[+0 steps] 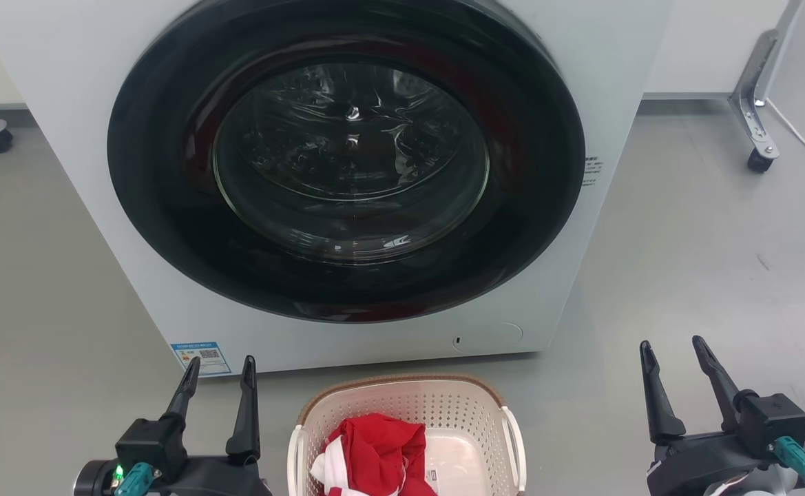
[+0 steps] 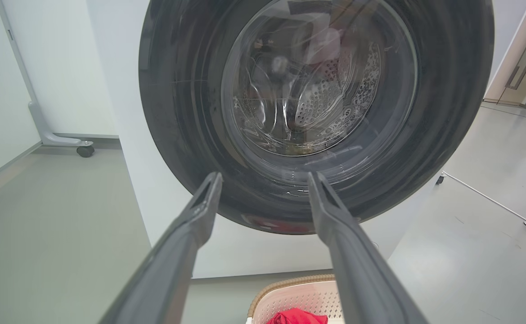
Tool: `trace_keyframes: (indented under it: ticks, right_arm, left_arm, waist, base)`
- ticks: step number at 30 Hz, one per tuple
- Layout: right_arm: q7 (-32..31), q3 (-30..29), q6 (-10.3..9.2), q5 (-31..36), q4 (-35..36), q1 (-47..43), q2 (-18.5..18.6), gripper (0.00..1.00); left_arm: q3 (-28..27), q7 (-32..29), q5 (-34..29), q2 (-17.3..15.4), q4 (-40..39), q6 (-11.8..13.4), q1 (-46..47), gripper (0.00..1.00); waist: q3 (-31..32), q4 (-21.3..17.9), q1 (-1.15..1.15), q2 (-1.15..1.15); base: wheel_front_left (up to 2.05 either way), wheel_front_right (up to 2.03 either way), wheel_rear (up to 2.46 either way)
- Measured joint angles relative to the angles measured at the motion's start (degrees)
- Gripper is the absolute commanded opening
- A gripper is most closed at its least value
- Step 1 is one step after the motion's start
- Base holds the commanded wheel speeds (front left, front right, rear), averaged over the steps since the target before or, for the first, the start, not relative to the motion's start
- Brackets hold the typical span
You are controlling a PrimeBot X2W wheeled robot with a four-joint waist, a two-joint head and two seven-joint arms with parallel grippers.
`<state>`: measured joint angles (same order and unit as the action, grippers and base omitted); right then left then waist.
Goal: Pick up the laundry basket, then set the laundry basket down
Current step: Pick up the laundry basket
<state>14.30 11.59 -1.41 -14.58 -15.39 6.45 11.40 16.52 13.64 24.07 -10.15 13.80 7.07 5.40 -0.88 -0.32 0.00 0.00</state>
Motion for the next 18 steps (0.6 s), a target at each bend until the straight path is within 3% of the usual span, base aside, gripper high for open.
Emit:
trace_keyframes:
  ticks: [18]
  right_arm:
    - [0.0, -0.7, 0.48, 0.0, 0.0, 1.6, -0.9, 1.0]
  left_arm:
    - [0.2, -1.6, -0.1, 1.3, -1.8, 0.0, 1.9, 1.0]
  waist:
    - [-7.1, 0.4, 0.0, 0.0]
  base:
    - [0.0, 0.0, 0.0]
